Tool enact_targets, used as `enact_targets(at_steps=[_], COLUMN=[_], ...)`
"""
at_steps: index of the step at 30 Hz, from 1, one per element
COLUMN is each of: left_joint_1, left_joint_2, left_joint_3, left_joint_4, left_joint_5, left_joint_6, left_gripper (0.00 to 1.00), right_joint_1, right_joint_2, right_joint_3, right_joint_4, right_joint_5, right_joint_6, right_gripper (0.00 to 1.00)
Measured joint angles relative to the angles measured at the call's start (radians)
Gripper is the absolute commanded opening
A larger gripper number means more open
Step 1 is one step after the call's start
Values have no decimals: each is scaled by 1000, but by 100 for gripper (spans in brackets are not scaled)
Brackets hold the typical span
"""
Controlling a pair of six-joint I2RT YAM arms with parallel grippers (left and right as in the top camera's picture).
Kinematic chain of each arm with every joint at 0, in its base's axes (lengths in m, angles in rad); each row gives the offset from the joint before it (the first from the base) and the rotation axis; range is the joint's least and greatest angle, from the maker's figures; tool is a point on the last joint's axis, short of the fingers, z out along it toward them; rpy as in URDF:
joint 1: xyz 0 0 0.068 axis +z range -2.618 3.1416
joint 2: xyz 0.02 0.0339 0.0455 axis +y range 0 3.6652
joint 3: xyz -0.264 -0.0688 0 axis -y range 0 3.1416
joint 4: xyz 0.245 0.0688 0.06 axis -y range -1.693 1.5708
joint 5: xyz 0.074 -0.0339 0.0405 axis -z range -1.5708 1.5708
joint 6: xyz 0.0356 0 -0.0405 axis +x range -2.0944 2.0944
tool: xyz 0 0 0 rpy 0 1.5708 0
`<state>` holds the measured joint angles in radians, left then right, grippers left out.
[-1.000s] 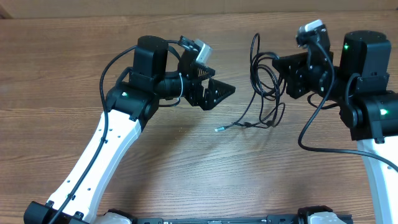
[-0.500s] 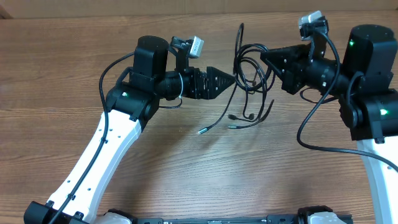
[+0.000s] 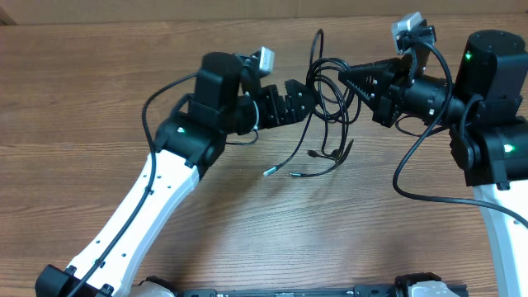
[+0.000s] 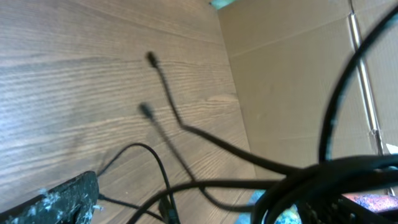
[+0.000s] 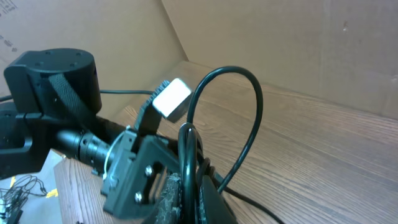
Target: Untangle cables
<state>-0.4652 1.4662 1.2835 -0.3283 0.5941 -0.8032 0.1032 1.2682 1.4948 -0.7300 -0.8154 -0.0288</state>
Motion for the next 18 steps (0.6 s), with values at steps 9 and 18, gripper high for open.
enact_targets(at_steps=[9,18], left_joint_1=[-44,-44], left_joint_2=[0,-2], left_joint_3=[0,0], left_joint_4=[-97,-203], left_joint_5=[-119,-159], left_joint_6=[-27,-97], left_gripper=[100,100], right_joint_1=[2,4], right_joint_2=[1,5], right_joint_3=[0,-1], right_joint_4=[8,121], right_joint_5=[-19,-22], right_joint_6=[0,25], right_gripper=[4,4])
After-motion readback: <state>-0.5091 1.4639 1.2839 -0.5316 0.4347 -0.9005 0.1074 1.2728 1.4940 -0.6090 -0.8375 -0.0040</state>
